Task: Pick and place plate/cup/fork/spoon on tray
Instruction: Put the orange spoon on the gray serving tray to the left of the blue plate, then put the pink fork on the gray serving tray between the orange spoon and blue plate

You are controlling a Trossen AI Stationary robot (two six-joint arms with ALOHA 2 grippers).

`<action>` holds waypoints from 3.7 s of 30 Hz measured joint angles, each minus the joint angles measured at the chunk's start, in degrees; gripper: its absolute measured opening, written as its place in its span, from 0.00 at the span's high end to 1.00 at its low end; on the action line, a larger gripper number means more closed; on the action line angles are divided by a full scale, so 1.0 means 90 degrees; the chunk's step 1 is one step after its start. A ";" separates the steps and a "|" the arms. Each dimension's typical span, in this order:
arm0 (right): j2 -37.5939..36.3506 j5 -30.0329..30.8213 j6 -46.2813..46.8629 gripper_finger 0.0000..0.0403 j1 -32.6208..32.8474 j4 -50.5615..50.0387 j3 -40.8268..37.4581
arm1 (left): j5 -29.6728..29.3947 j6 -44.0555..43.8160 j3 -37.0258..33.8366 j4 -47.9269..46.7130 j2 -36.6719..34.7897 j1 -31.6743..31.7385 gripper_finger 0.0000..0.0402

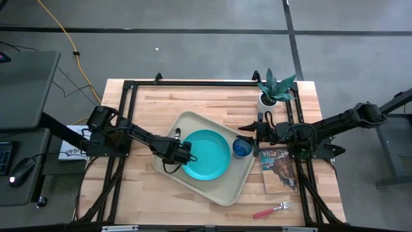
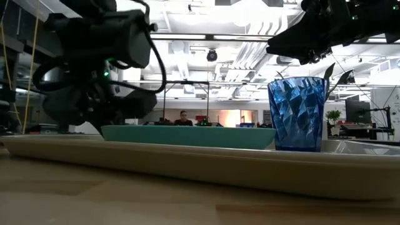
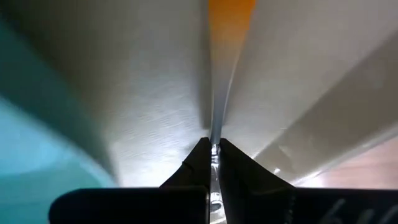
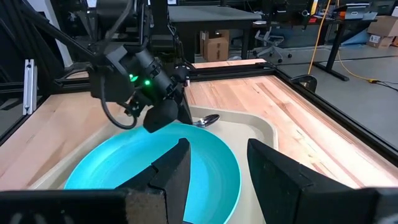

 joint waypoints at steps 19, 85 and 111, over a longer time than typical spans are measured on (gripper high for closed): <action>0.0001 0.0000 0.0046 0.63 0.0001 -0.0002 0.0000 | -0.0197 0.0629 -0.0302 0.0074 -0.0021 0.0170 0.99; 0.0073 -0.0002 0.0046 0.63 0.0001 0.0197 0.0000 | 0.6344 -0.7887 -0.1009 0.5176 -0.4085 0.2162 0.69; 0.0257 -0.2511 -0.0425 0.63 0.0789 0.1481 0.1421 | 0.5996 -1.0067 -0.4319 1.0792 -0.5283 0.2869 0.69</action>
